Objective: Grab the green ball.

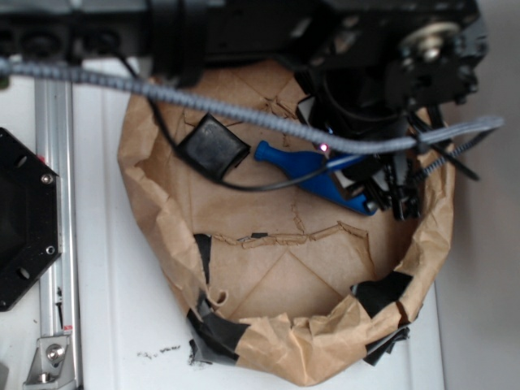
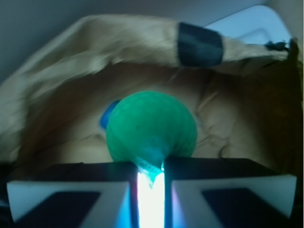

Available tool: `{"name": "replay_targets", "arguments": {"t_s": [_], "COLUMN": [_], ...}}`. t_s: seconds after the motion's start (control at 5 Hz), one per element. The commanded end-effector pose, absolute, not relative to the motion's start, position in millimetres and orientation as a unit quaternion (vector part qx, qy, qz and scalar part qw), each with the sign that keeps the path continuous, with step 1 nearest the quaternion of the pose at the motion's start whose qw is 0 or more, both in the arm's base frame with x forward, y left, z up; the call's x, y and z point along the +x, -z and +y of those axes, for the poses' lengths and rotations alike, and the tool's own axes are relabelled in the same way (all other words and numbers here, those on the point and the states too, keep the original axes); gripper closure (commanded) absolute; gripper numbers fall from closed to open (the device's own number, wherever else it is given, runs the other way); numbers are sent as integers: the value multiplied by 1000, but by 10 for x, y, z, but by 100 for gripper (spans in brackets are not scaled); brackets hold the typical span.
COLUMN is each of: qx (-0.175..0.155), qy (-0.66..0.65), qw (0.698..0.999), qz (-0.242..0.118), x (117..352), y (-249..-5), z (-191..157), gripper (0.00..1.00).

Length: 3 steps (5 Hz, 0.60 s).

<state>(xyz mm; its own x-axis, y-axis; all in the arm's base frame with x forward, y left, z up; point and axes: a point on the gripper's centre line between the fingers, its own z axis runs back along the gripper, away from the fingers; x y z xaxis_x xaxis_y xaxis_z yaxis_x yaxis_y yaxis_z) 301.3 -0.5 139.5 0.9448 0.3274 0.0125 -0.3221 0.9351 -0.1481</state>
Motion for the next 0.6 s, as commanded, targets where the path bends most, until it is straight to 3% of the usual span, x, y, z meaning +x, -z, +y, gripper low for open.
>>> {"name": "replay_targets", "arguments": {"t_s": [0.0, 0.4], "qx": [-81, -14], "qy": [24, 74], "qw": [996, 997], "qz": [9, 12], "x": [2992, 2805], "y": [-1783, -1890], "z": [-8, 7], "gripper": [100, 100]}}
